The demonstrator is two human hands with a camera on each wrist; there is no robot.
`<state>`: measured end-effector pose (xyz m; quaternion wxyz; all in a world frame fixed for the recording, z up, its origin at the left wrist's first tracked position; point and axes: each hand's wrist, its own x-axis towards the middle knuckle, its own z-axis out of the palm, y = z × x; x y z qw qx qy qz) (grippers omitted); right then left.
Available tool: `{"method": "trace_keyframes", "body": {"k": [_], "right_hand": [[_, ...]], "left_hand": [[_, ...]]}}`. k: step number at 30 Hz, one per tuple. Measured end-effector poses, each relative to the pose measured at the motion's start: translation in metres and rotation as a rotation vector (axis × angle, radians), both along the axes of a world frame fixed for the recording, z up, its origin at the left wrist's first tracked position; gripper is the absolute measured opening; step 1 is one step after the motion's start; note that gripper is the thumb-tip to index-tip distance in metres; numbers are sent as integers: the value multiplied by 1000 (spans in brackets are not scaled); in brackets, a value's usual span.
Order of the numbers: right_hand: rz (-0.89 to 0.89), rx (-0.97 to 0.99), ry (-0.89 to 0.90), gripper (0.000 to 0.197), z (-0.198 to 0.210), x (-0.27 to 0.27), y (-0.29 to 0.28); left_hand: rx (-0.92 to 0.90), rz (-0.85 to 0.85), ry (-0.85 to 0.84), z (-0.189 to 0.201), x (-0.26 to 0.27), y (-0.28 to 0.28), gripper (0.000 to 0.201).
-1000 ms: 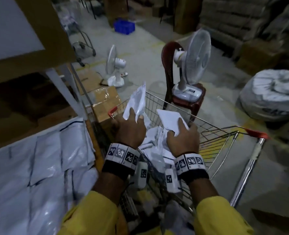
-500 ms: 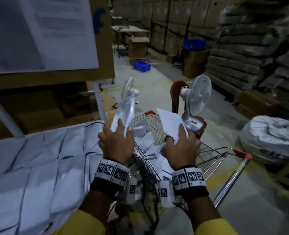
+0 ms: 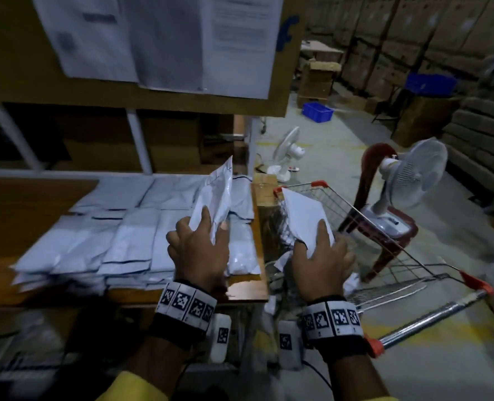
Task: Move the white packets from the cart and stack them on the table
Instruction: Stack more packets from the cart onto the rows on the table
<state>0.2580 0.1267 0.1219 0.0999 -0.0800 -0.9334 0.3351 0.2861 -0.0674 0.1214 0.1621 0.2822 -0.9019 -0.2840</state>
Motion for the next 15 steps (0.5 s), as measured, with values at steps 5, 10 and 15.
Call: {"method": "trace_keyframes", "body": {"k": [5, 10, 15], "right_hand": [[83, -9, 4, 69, 8, 17, -57], [120, -42, 6, 70, 15, 22, -124], [82, -95, -10, 69, 22, 30, -213]], "left_hand": [[-15, 89, 31, 2, 37, -64, 57], [-22, 102, 24, -1, 59, -138, 58], [-34, 126, 7, -1, 75, -235, 59]]}}
